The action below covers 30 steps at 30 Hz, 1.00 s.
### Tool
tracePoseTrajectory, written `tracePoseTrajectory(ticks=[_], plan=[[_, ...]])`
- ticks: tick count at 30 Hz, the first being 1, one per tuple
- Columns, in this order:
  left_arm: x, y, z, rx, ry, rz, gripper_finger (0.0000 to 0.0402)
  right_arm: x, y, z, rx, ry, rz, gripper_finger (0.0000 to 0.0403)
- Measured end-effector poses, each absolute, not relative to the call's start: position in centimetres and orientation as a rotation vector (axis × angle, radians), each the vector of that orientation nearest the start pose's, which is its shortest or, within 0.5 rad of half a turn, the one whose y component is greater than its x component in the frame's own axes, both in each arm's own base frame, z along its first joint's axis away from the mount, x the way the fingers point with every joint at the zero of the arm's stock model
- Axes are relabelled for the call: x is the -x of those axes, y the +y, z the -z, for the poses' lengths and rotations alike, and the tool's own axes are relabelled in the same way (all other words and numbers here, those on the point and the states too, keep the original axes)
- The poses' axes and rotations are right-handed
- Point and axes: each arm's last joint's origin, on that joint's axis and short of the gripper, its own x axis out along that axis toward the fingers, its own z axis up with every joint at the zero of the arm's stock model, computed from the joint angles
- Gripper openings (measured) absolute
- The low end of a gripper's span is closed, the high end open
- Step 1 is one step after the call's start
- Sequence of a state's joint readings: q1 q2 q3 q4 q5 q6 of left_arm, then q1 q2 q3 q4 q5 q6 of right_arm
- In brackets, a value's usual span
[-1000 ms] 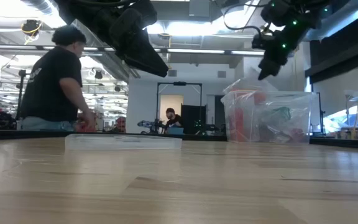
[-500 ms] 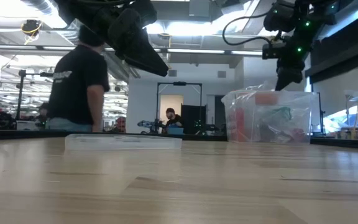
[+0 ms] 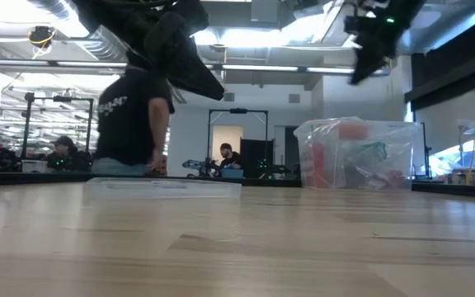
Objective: Roll bandage
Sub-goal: Put the zip bag into the transparent bin
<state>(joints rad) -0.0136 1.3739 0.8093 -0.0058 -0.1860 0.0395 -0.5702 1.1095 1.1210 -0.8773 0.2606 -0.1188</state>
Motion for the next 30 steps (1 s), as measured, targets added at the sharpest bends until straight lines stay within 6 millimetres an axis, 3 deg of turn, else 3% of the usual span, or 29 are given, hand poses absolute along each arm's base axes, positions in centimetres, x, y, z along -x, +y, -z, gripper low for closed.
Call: tracePoseTrajectory(ticks=[2,5,13,22,30], plan=[[-28.9,0.2,-23.0,-0.093,0.569,-0.16,0.0187,-17.9,-12.9,-33.4,-0.062,0.768,0.792,0.0209],[-28.8,0.2,-23.0,-0.092,0.575,-0.16,0.0187,-18.2,-14.9,-32.1,-0.086,0.639,0.898,0.0206],[-28.8,0.0,-22.9,-0.087,0.58,-0.153,0.0187,-18.0,-18.7,-24.7,-0.126,0.481,1.088,0.0181],[-28.8,0.0,-22.9,-0.081,0.579,-0.155,0.0187,-18.0,-18.7,-19.4,-0.189,0.56,1.103,0.017],[-28.8,0.0,-23.0,-0.081,0.574,-0.155,0.0187,-18.1,-18.8,-18.0,-0.234,0.543,1.118,0.0169]])
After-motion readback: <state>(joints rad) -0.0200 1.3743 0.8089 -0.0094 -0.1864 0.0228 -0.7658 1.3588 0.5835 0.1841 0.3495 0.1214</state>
